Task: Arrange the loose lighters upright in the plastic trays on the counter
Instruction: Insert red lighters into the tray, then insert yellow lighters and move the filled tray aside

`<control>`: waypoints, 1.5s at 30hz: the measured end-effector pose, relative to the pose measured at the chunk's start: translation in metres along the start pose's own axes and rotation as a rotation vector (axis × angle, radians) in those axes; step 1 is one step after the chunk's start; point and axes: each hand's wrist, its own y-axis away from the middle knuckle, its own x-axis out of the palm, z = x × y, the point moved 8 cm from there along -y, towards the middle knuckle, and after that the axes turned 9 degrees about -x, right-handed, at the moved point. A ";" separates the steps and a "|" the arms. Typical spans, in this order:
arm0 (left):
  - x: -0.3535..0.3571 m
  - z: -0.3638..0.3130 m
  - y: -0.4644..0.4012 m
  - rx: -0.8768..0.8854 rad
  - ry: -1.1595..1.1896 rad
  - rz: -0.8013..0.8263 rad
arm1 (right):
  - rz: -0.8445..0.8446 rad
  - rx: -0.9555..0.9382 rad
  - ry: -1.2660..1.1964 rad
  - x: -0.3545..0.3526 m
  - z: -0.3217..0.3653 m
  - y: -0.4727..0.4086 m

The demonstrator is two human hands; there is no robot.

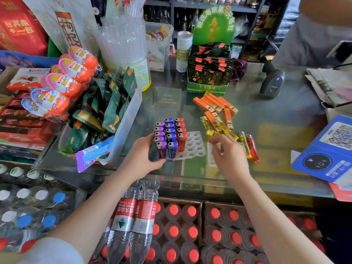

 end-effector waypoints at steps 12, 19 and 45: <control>0.009 -0.010 -0.001 0.001 0.030 -0.002 | -0.241 0.569 0.041 -0.043 -0.103 0.033; 0.009 -0.010 0.001 -0.009 0.032 0.002 | -0.226 0.676 0.025 -0.047 -0.113 0.024; 0.009 0.011 -0.006 -0.037 0.055 0.031 | 0.150 0.028 -0.429 0.025 0.027 -0.012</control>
